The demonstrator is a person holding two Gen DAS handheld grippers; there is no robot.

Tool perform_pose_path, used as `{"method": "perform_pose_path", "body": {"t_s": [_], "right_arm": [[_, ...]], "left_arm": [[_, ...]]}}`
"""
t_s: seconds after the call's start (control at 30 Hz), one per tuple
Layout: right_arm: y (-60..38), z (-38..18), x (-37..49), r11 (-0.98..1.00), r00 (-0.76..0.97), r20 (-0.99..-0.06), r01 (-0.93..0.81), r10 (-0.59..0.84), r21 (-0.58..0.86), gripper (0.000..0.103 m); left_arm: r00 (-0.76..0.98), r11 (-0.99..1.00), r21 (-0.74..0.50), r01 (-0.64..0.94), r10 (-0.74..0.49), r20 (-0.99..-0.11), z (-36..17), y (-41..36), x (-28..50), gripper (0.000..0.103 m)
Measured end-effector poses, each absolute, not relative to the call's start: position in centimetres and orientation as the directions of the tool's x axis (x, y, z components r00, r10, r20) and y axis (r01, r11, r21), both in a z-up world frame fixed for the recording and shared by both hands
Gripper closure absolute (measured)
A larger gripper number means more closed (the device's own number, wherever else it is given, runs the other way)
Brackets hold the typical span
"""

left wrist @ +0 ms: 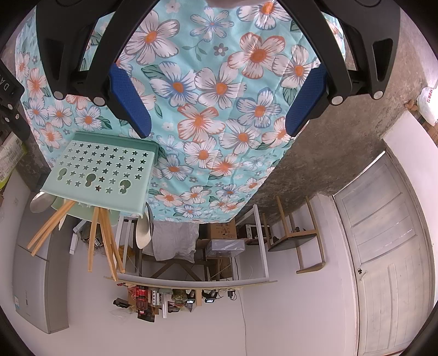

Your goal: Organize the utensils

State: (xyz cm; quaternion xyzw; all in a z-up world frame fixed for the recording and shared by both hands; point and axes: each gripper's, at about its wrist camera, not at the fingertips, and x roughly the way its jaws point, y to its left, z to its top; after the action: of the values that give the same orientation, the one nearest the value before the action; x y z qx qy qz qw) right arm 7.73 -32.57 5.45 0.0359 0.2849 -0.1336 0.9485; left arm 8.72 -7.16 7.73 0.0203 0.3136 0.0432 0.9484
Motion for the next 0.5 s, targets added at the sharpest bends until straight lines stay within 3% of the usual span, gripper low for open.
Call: {"method": "perform_pose_path", "body": {"t_s": [0.5], "right_arm": [[-32.65,5.47,7.74,0.961,0.802,-0.550,0.276,-0.234,-0.006,0.012]], "left_arm": [[0.801,0.995,0.066,-0.069,0.095,-0.591,7.78,-7.10,8.70,0.008]]}}
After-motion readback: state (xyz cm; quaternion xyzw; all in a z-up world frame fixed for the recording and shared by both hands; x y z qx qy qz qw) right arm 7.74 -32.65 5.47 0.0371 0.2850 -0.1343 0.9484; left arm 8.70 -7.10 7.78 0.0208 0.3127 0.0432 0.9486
